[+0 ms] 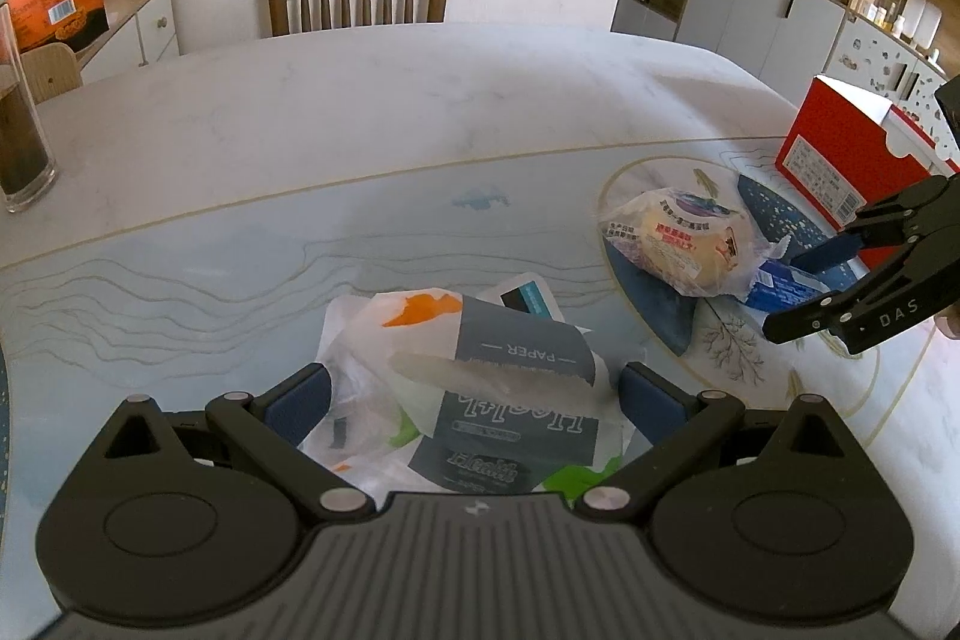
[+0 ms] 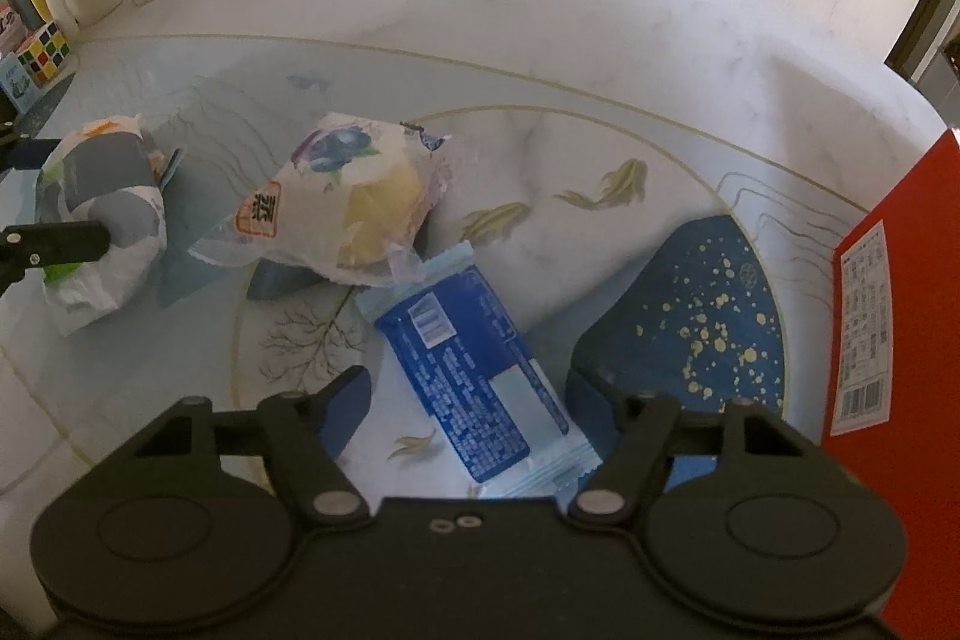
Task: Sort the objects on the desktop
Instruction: 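Grasp the white plastic bag with left gripper while right gripper grasps the blue packet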
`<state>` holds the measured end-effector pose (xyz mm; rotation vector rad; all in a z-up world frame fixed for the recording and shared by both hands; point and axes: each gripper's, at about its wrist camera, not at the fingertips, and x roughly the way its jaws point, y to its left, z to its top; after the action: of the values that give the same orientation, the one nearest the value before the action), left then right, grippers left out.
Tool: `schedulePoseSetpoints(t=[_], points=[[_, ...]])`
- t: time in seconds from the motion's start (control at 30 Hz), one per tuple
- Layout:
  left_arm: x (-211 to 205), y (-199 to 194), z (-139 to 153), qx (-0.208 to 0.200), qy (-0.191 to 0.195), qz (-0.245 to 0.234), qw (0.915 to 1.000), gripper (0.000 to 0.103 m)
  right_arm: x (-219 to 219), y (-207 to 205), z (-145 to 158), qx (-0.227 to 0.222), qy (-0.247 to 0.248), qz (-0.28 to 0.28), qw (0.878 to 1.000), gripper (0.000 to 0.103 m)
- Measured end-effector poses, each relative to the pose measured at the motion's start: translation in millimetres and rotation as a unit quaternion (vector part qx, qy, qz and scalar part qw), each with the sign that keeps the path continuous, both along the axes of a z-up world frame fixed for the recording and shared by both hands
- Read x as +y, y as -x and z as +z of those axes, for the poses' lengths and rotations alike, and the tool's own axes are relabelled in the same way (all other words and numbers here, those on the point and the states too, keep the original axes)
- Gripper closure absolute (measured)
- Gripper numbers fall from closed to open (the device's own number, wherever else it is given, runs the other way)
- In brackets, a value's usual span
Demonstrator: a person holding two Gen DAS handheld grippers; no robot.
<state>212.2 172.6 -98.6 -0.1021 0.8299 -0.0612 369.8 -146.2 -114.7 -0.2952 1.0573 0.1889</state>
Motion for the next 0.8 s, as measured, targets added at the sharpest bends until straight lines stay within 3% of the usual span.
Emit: schedulePoseSetpoints(t=[0.17,0.37,0.8], points=[[0.9,-1.0,0.2,0.000,0.002,-0.001,1.0000,0.001,-0.6,-1.1,0.1,-0.004,0.003,0.002,1.000,0.036],[4.3,-1.0,3.7,-0.001,0.009,0.002,1.0000,0.013,-1.7,-1.7,2.4,-0.008,0.000,-0.004,1.000,0.048],[6.5,2.3,15.0,-0.015,0.013,0.010,0.9998,0.065,-2.0,0.7,7.6,-0.011,-0.006,-0.005,1.000,0.062]])
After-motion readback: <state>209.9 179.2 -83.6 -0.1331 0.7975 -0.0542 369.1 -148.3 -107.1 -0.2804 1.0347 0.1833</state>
